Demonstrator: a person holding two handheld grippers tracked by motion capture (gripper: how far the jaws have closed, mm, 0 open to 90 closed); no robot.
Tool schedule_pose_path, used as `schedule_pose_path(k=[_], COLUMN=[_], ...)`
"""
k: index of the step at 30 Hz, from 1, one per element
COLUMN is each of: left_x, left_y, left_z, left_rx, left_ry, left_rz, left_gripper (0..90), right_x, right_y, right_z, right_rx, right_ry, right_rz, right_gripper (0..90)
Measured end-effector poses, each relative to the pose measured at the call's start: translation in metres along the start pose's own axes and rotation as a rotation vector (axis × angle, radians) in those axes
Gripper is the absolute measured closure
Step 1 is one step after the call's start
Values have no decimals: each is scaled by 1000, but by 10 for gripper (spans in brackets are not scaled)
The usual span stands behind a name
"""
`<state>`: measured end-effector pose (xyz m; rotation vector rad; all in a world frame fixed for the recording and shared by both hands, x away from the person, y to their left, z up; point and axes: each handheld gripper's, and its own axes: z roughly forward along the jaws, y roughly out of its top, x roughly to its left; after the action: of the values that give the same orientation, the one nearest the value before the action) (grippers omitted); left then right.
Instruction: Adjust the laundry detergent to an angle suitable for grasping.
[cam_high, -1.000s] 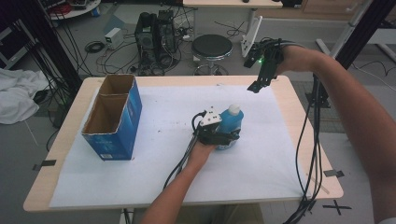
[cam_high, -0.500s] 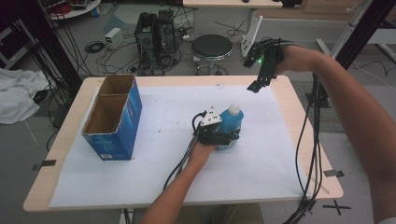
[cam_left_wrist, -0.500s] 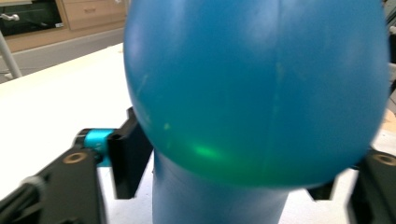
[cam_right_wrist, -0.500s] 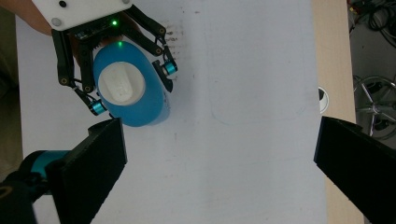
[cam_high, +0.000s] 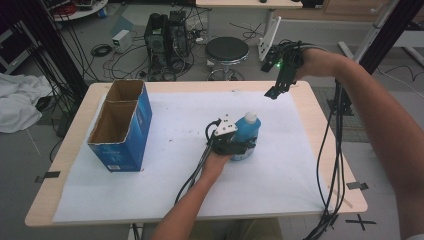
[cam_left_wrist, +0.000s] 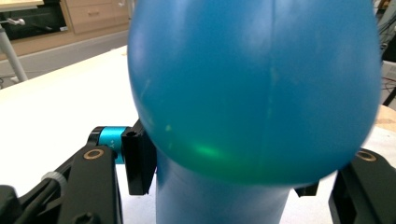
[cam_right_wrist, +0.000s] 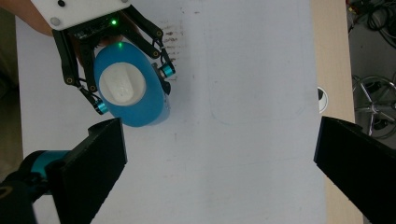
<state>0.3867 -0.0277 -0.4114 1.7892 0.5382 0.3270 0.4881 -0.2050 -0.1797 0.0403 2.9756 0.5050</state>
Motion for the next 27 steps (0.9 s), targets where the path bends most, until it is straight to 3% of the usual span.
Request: schedule_pose_path(k=[12, 27], left_x=[-2, -3], left_y=[0, 2], left_z=[-1, -1], left_rx=[4, 6], left_ry=[16, 41], left_rz=[26, 25], left_gripper=[413, 435], right_x=[0, 0], right_y=[0, -1], right_z=[0, -2], right_rx=[-2, -1], right_ry=[-1, 0], right_rz=[-4, -7], right_gripper=[14, 14])
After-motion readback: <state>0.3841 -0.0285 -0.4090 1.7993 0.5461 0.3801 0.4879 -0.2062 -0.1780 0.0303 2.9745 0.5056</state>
